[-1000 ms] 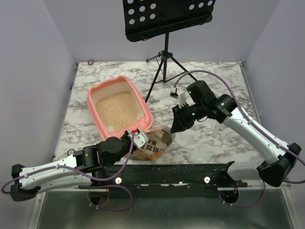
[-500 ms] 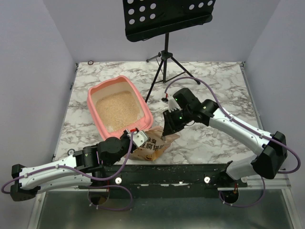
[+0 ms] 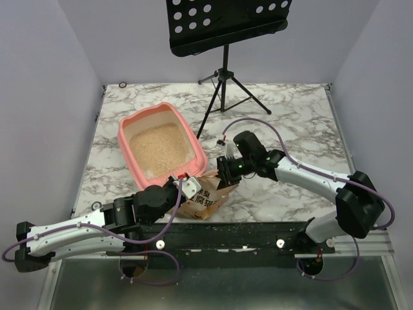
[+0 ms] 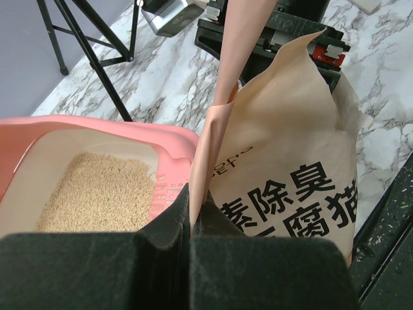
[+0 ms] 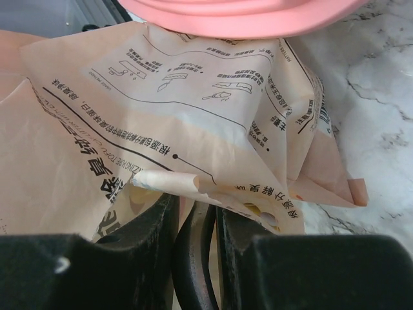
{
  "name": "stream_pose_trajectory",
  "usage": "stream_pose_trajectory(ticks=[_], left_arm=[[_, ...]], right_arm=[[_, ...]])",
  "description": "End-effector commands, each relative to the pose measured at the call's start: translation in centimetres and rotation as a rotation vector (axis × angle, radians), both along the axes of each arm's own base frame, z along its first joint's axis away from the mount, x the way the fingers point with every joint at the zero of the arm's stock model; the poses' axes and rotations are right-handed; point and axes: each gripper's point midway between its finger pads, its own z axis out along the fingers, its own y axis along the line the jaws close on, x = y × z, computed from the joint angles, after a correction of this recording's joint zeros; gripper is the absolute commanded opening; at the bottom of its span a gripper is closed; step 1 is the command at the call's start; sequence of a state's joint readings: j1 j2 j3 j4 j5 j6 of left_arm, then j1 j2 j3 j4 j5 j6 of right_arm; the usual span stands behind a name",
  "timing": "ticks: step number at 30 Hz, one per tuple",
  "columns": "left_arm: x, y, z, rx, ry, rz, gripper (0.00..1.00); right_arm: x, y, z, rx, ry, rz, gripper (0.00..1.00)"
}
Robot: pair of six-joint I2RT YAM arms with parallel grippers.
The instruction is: Fill the litter box with clean litter
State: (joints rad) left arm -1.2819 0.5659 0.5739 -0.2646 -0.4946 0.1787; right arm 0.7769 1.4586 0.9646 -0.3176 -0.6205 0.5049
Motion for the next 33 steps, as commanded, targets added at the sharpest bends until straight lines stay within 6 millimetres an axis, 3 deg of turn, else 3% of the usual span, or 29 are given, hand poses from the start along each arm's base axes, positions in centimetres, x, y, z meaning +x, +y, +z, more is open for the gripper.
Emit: stream_pose_trajectory(ticks=[1,7,14,19,24,33], left_arm=[[0.5,-0.3,2.3,-0.084,-0.031,0.026,0.00],[0.6,-0.3,2.1,-0.074,-0.032,0.026,0.00],[0.6,-0.1,2.5,-0.087,-0.041,0.032,0.00],[0.5,0.1,2.8,-0.103,-0.047,0.024,0.00],[0.3,0.2,3.0,-0.121,-0.056,0.011,0.00],[0.3,0.0,2.8,-0.113,-0.058,0.008,0.00]], right_arm=[[-2.4,1.8,1.2,0.146,0.080,0.078,0.01],[-2.0,0.8,4.7,0.242,0.036,0.043,0.01],[-2.3,-0.2,7.3,0.350,0.065,0.023,0.01],[-1.7,-1.2,8.3,0.377,0.076,-0.036,0.01],[-0.3,-3.6,8.5,0.422,0.130,-0.167,0.01],[0.0,-5.6,8.3,0.451,0.175,-0.243,0.01]])
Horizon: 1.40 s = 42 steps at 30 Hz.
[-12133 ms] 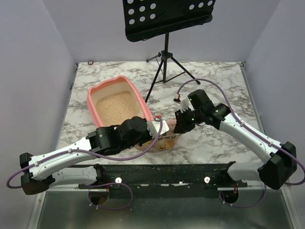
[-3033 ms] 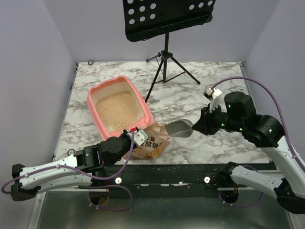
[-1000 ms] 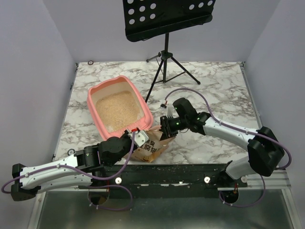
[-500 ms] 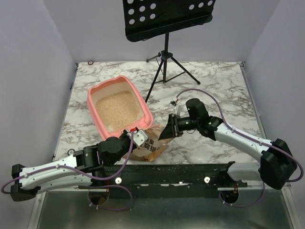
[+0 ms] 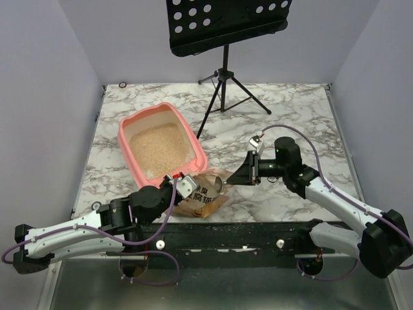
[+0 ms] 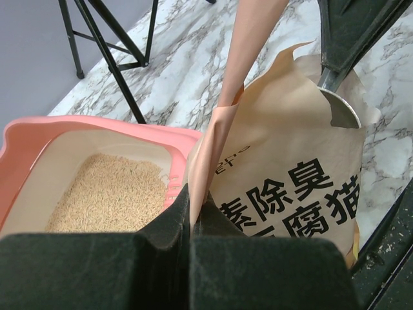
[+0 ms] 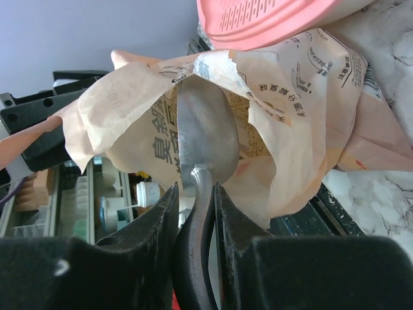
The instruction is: Fill the litter box with clean litter
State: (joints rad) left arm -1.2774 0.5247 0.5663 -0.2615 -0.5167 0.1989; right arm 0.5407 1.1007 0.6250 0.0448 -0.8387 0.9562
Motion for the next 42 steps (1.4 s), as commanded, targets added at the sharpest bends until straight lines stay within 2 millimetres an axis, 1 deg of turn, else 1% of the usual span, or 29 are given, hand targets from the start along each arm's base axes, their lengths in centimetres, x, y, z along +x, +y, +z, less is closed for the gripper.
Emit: stream_pose_trajectory(ticks=[1,7,11,17,21,25,28,36,42], left_arm=[[0.0,-0.9,2.1,-0.093,-0.030,-0.015,0.00],[0.2,-0.8,1.7,-0.076,-0.033,-0.003,0.00],[0.4,-0.9,1.5,-0.068,-0.034,-0.001,0.00],[0.4,-1.0,1.1,-0.053,-0.033,0.000,0.00],[0.5,-0.9,1.2,-0.055,-0.040,0.007,0.00],[0.7,-0.6,1.2,-0.056,-0.045,0.025,0.00],[0.9,-0.2,1.7,-0.070,-0.055,0.044,0.00],[1.9,1.7,3.0,-0.101,-0.085,0.150,0.00],[2.3,3.5,4.2,-0.152,-0.114,0.221,0.00]], right_arm=[[0.0,-1.0,2.1,0.090,-0.012,-0.015,0.01],[0.1,-3.2,1.7,0.109,0.018,-0.082,0.01],[-0.1,-4.0,1.7,0.111,0.023,-0.089,0.01],[-0.2,-5.2,2.2,0.112,0.014,-0.119,0.01],[-0.3,-6.0,2.0,0.100,0.031,-0.148,0.01],[-0.3,-6.5,2.3,0.105,0.019,-0.175,0.01],[-0.3,-6.8,2.5,0.102,0.015,-0.197,0.01],[0.0,-7.2,4.7,0.122,-0.023,-0.235,0.01],[0.0,-7.3,5.3,0.135,-0.014,-0.263,0.01]])
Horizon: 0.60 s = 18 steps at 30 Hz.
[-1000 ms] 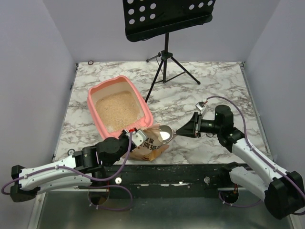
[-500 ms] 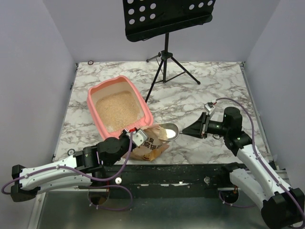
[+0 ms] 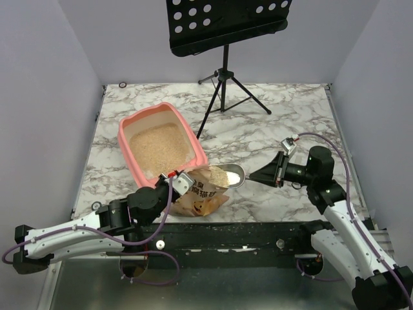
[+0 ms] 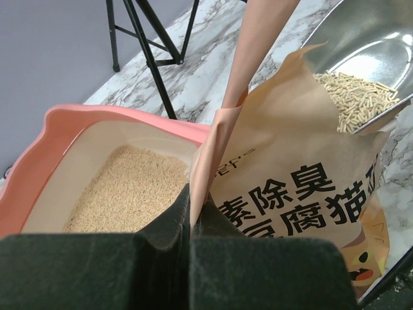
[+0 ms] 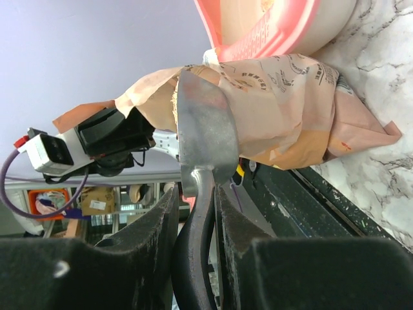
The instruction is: Fill the litter box with clean litter
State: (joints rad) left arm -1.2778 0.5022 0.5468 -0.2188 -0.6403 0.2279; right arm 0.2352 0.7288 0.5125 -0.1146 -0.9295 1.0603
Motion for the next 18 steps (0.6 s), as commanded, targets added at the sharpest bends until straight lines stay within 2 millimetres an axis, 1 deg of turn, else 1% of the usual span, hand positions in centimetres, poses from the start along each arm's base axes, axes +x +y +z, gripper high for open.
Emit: stream_pose_trajectory(ticks=[1,6,11,15,18], left_arm=[[0.9,1.9,3.6,-0.145,-0.070,0.106,0.00],[0.7,2.4,4.3,-0.186,-0.081,0.098,0.00],[0.6,2.7,4.8,-0.205,-0.083,0.098,0.00],[0.5,3.2,5.1,-0.225,-0.089,0.106,0.00],[0.6,3.5,5.3,-0.233,-0.091,0.117,0.00]], right_arm=[[0.0,-0.1,2.4,0.036,-0.034,-0.023,0.01],[0.3,-0.4,1.9,0.042,-0.004,-0.077,0.01],[0.6,-0.7,2.7,0.058,-0.008,-0.125,0.01],[0.8,-0.7,3.4,0.068,-0.010,-0.139,0.01],[1.0,-0.7,3.7,0.074,0.003,-0.145,0.01]])
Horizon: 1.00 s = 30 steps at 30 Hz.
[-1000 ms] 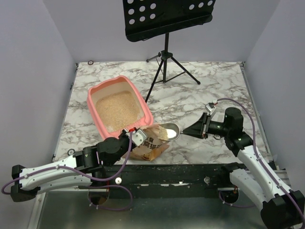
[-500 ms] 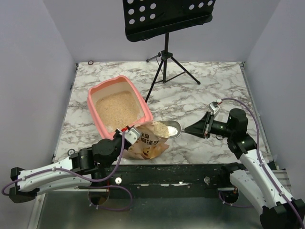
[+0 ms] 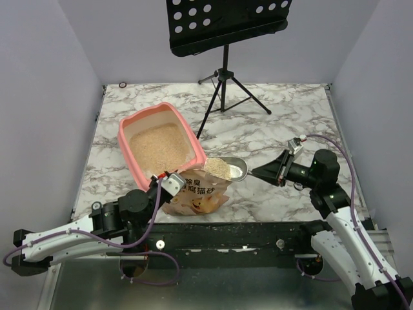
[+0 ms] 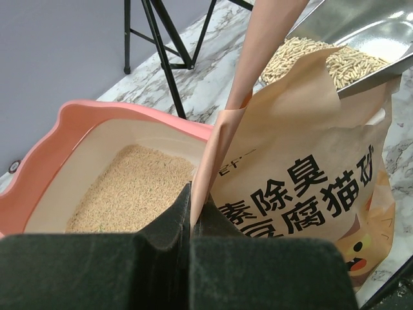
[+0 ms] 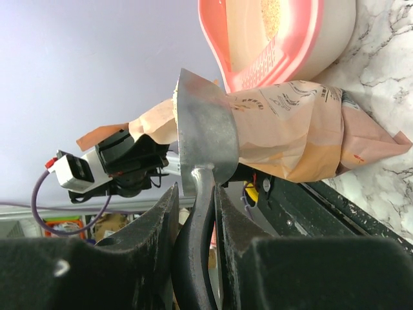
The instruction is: Fill the litter box with clean litter
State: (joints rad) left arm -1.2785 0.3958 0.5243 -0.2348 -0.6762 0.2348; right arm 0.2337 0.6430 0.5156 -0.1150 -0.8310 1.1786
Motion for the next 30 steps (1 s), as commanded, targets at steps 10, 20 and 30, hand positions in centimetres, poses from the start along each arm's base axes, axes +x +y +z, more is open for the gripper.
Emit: stream_pose_trajectory(ticks=[10,20,30], left_arm=[[0.7,1.7,4.4,-0.180,-0.062,0.085,0.00],[0.8,1.9,4.7,-0.192,-0.065,0.087,0.00],[0.9,1.1,4.3,-0.174,-0.048,0.069,0.00]], right_arm=[[2.4,0.0,4.5,0.063,-0.036,-0.068,0.01],[6.7,1.7,8.3,0.090,-0.094,-0.035,0.01],[11.3,6.8,9.2,0.069,-0.113,0.074,0.01]])
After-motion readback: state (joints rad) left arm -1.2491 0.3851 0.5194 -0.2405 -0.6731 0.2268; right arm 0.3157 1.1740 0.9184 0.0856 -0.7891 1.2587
